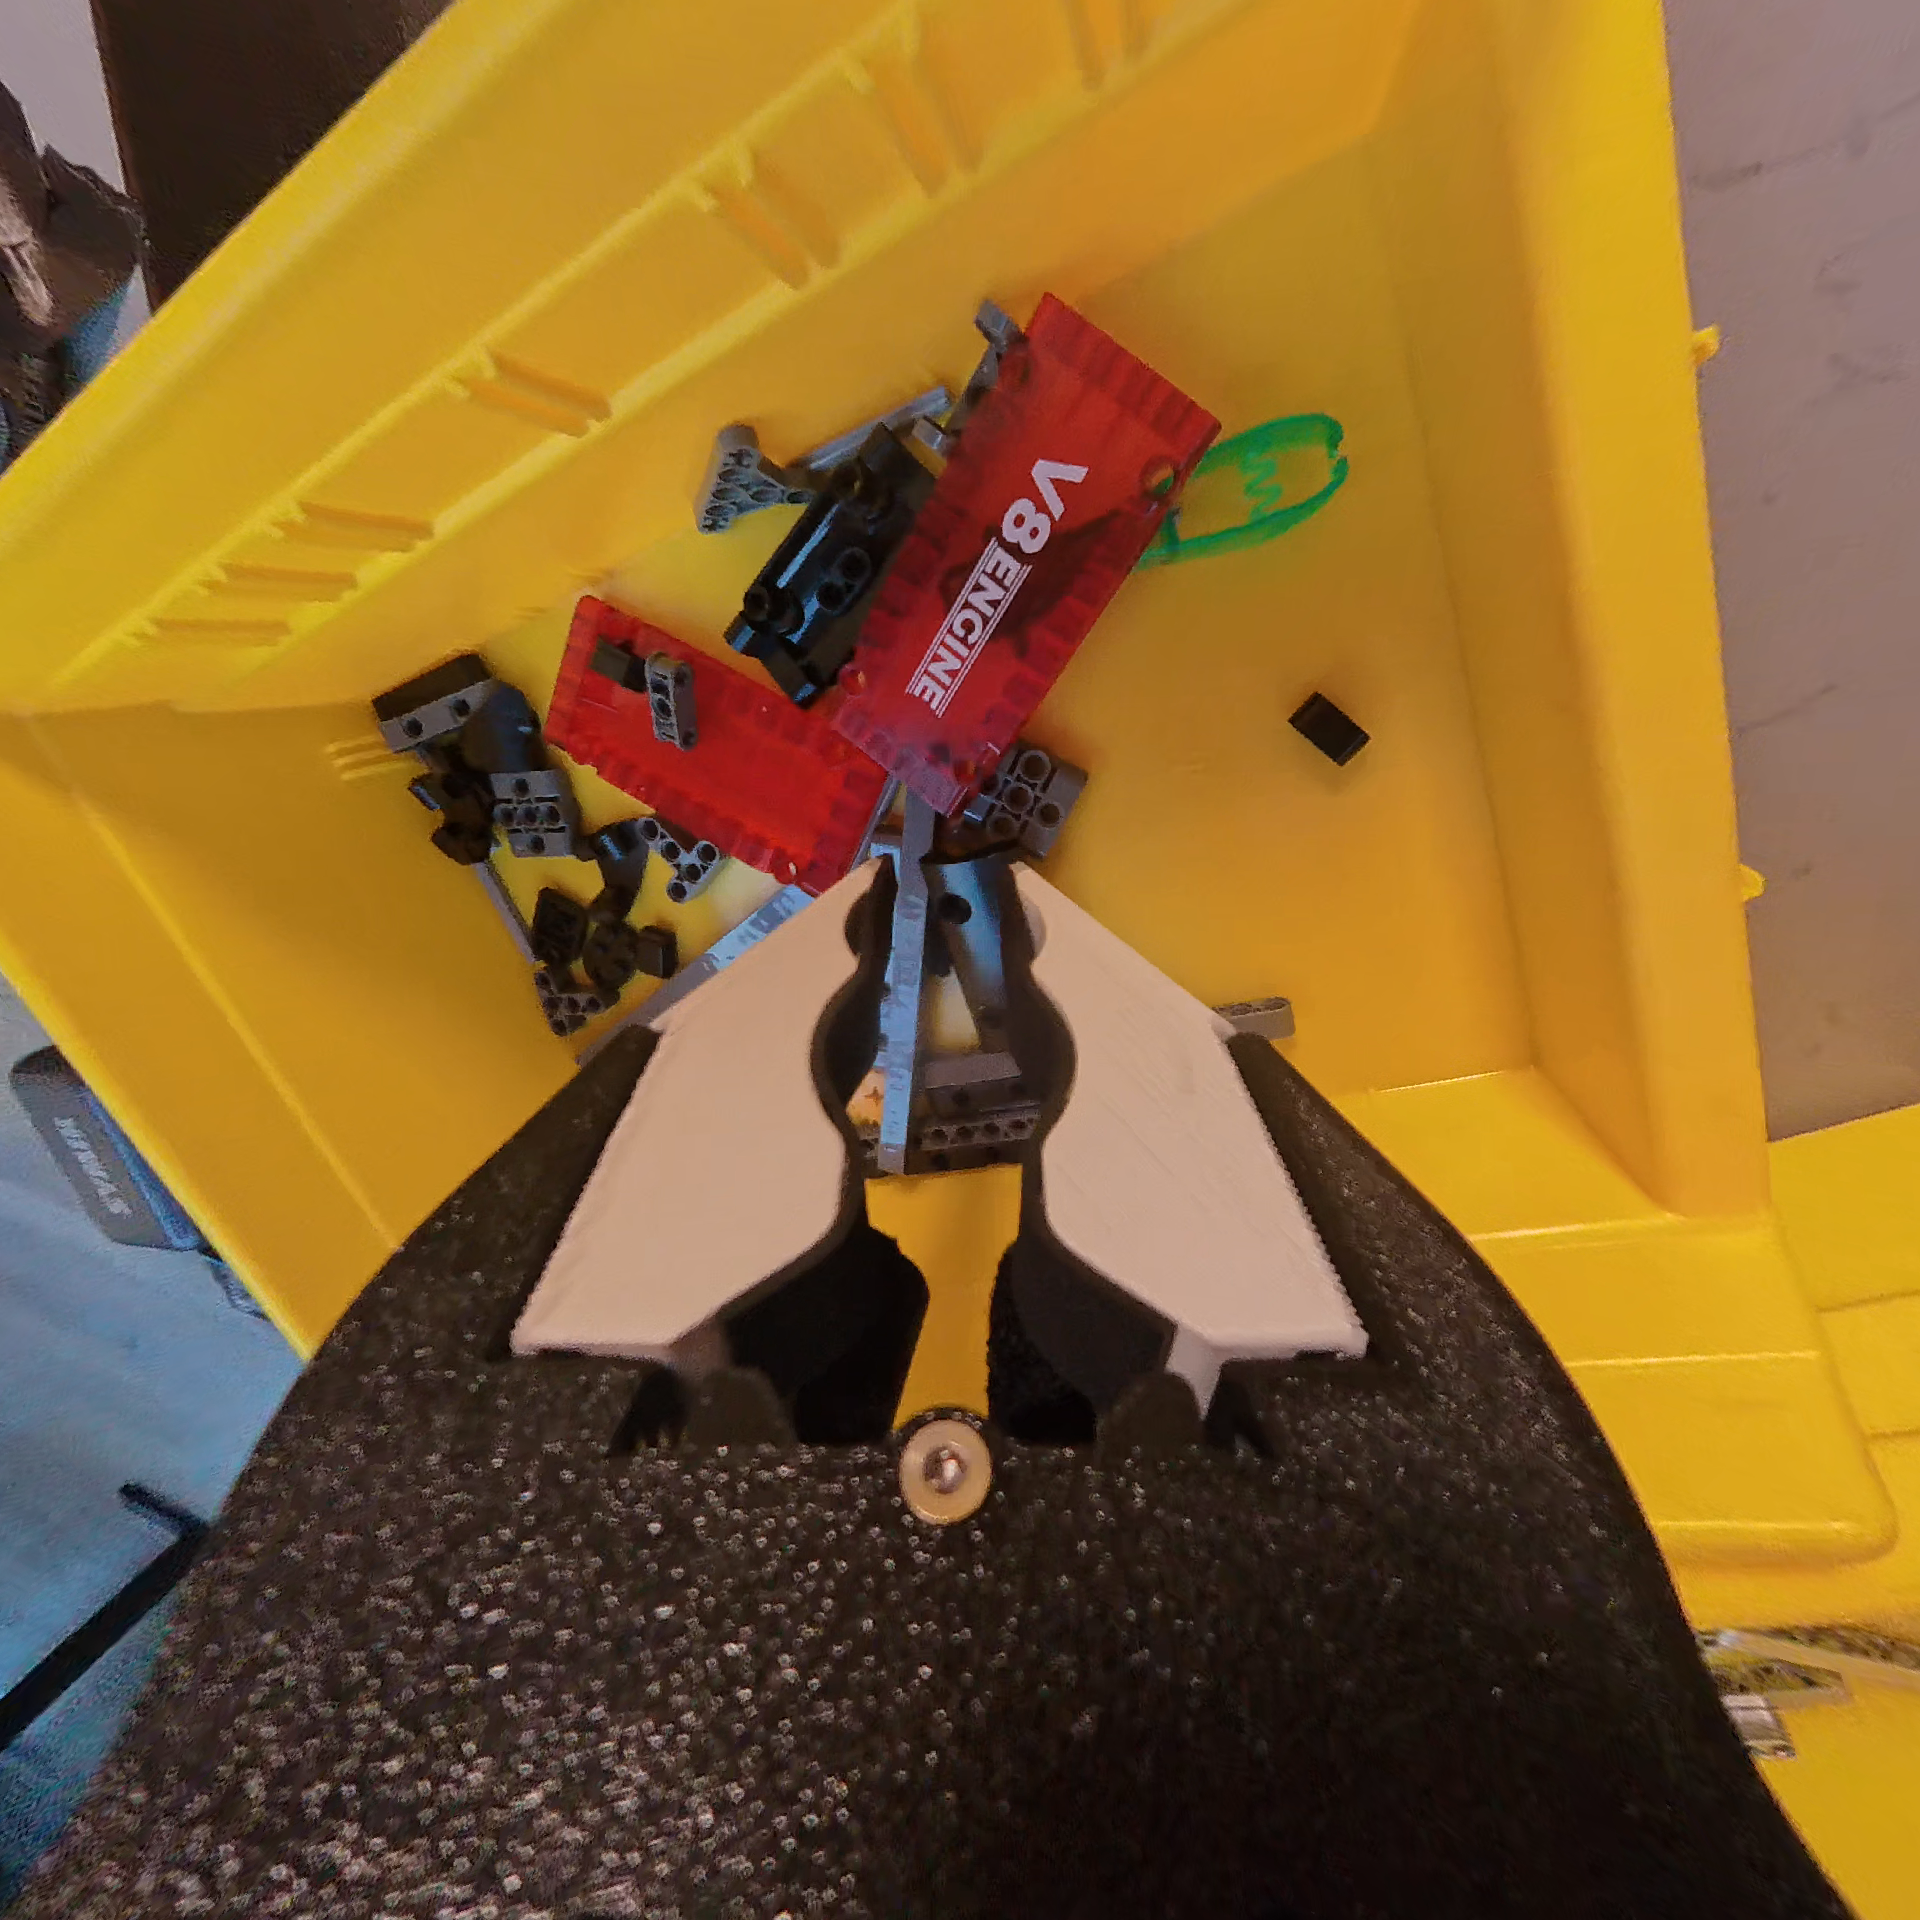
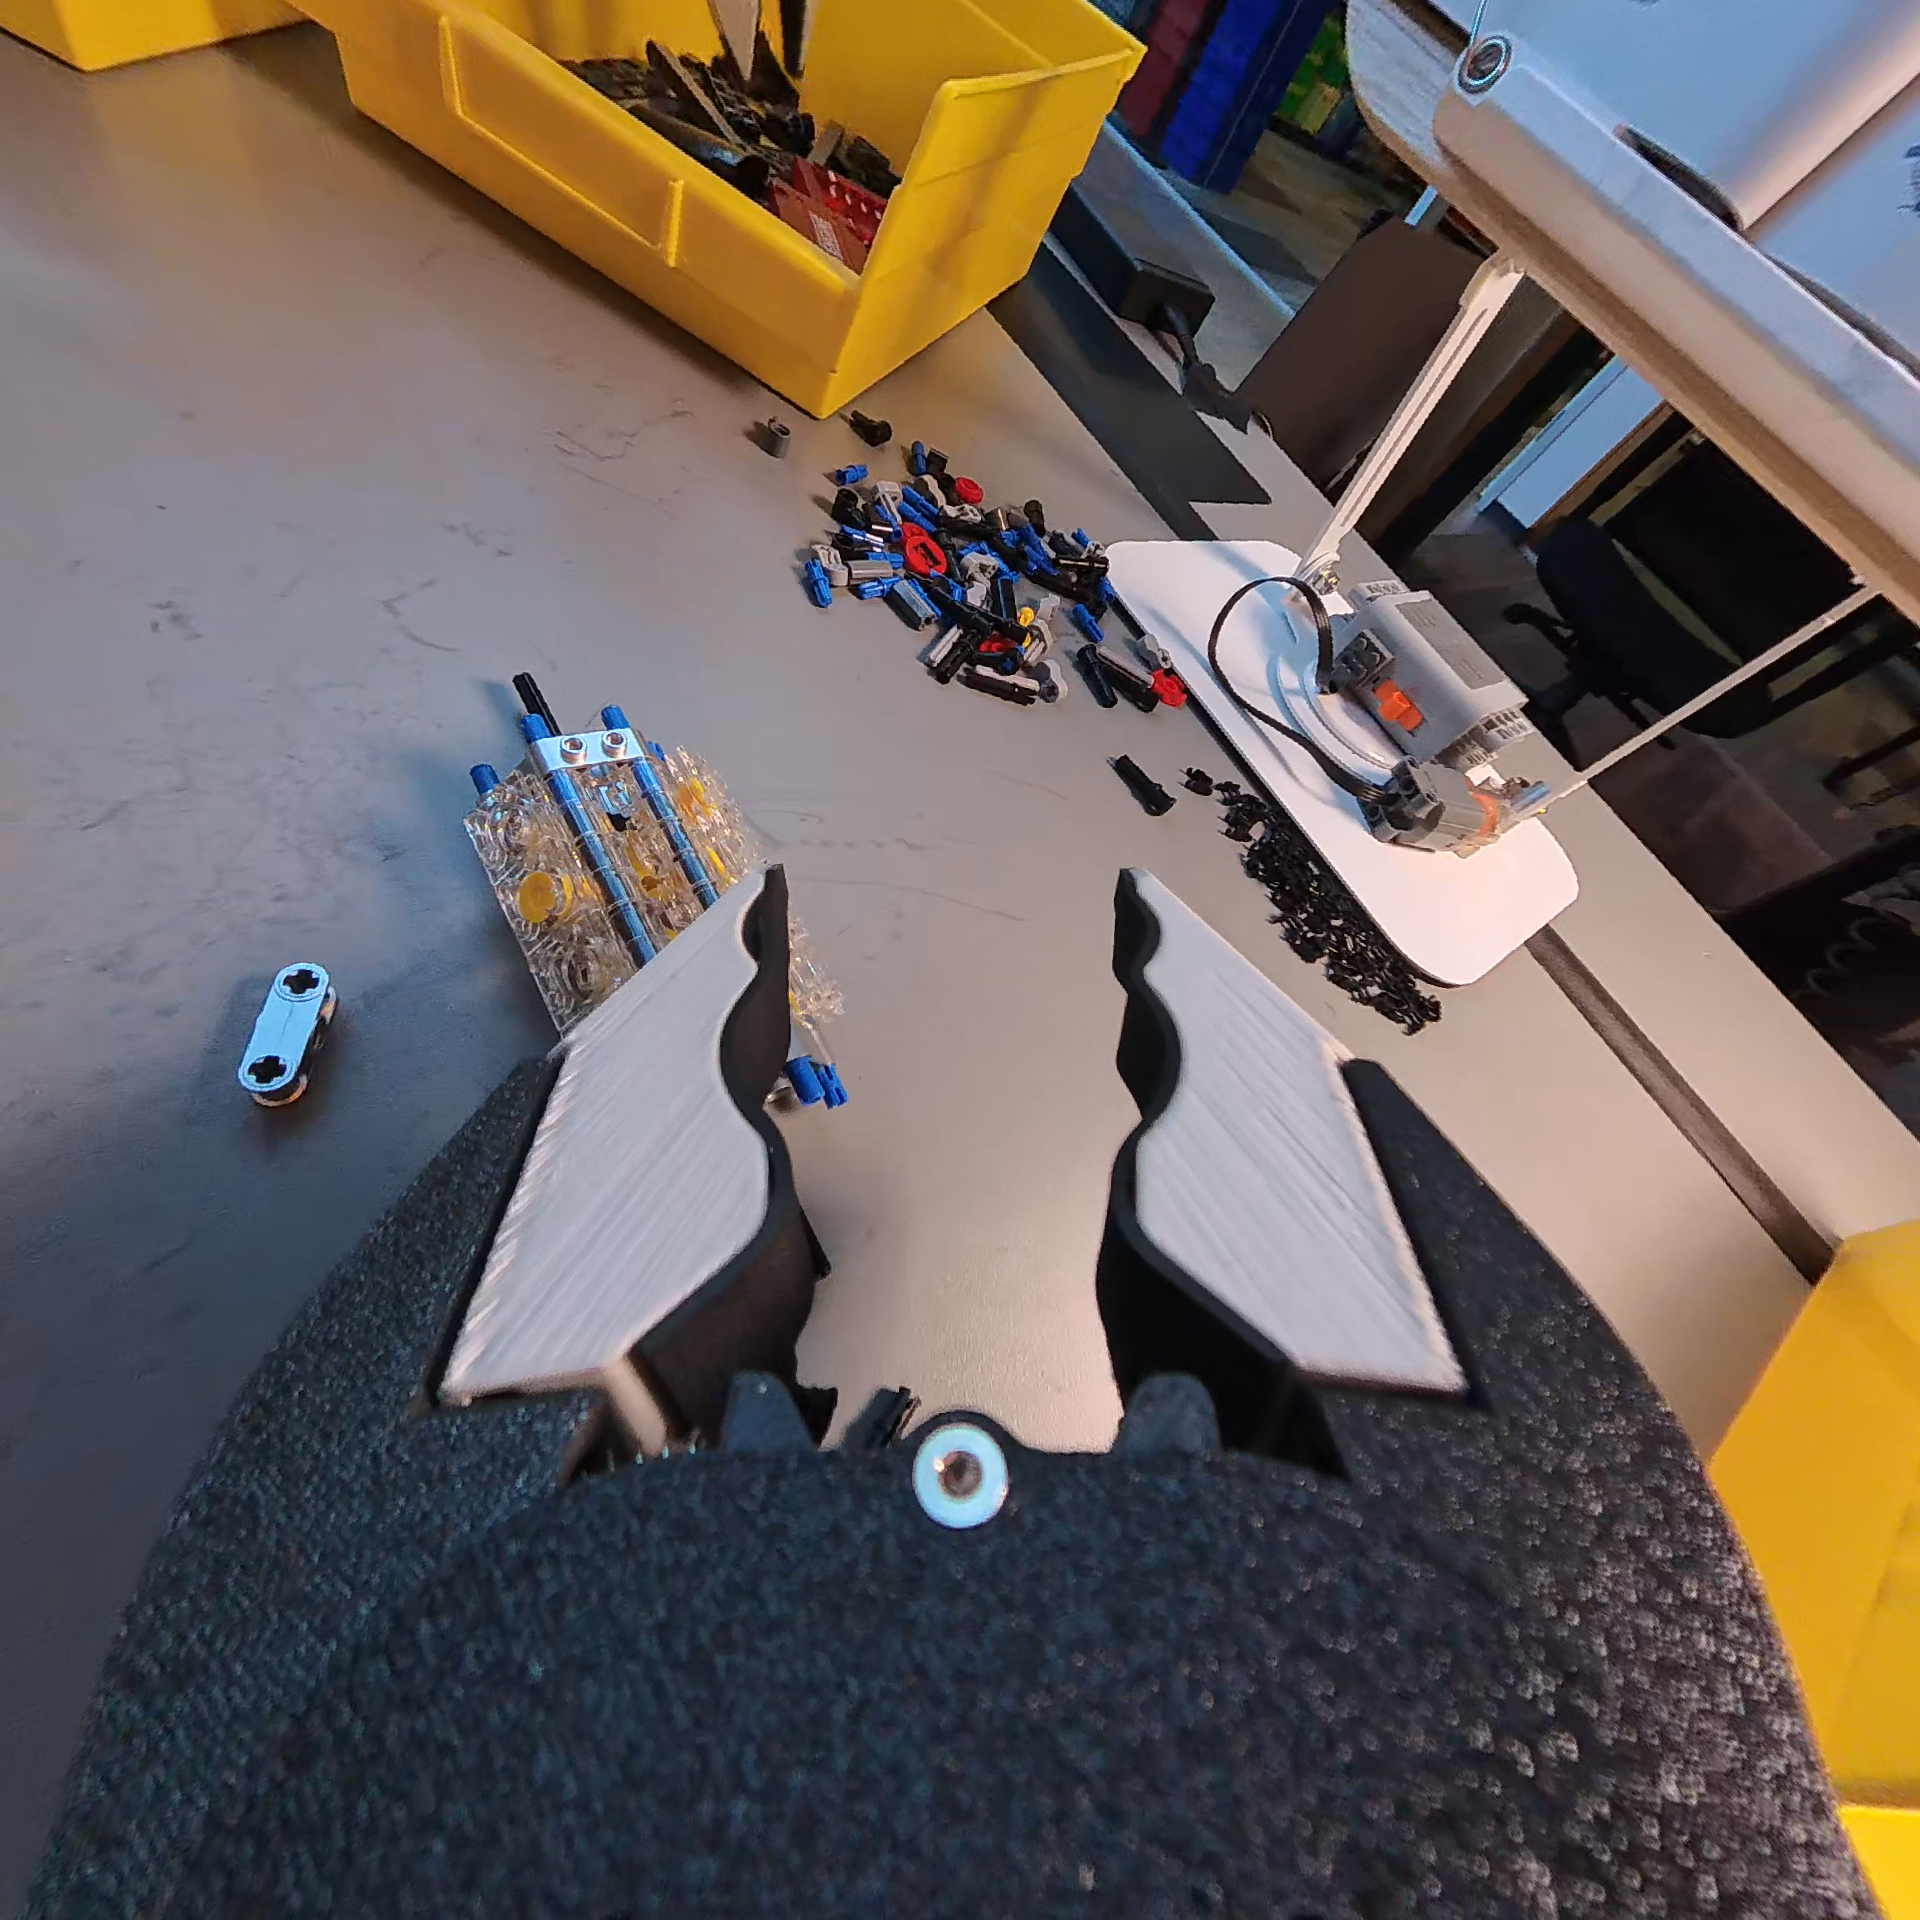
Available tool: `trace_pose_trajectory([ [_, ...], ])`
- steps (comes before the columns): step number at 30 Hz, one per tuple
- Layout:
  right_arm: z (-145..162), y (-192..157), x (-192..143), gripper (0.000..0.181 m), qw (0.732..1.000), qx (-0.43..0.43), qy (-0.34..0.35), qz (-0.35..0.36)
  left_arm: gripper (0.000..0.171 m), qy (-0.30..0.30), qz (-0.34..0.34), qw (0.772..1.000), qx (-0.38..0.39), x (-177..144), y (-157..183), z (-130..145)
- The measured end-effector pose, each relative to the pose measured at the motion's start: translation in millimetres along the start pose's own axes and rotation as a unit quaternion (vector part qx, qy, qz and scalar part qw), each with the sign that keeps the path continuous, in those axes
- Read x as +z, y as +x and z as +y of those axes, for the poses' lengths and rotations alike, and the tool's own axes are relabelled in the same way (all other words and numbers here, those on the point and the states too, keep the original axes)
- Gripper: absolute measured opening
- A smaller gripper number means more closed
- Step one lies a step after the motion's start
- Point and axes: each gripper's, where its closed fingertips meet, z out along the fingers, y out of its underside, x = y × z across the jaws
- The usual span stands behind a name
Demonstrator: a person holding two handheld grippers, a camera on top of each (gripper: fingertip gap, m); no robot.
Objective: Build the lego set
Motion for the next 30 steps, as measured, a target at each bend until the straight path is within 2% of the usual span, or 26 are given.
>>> trace_pose_trajectory([
  [4,-2.4,2.7,-0.7,0.061,1.0,0.008,0.008,0.003,0.023,0.038,0.006,0.998,-0.054,-14.8,1.6,-4.7],
  [8,-6.0,6.0,-2.7,0.061,1.0,0.019,0.022,0.007,0.036,0.122,-0.012,0.982,-0.143,-48.8,1.1,-12.6],
  [11,-9.4,7.8,-4.9,0.061,0.999,0.026,0.035,0.008,0.043,0.171,-0.031,0.962,-0.208,-81.4,12.0,0.7],
  [13,-11.2,9.4,-5.9,0.061,0.999,0.031,0.042,0.009,0.042,0.174,-0.039,0.955,-0.239,-97.9,28.7,22.6],
  [17,-13.4,13.9,-6.8,0.061,0.998,0.043,0.051,0.016,0.042,0.119,-0.036,0.955,-0.268,-111.9,80.6,80.6],
  [21,-16.2,18.6,-8.8,0.061,0.996,0.049,0.062,0.028,0.042,0.039,0.023,0.958,-0.282,-101.9,145.4,130.1],
  [26,-16.2,25.6,-9.7,0.062,0.995,0.068,0.06,0.037,0.042,-0.077,0.113,0.961,-0.239,-70.8,216.6,165.2],
  [29,-14.0,29.3,-10.0,0.062,0.994,0.079,0.053,0.047,0.042,-0.129,0.139,0.962,-0.198,-55.7,238.0,176.5],
  [30,-12.9,30.3,-10.1,0.062,0.994,0.082,0.05,0.052,0.037,-0.136,0.134,0.964,-0.183,-52.2,237.8,178.3],
])
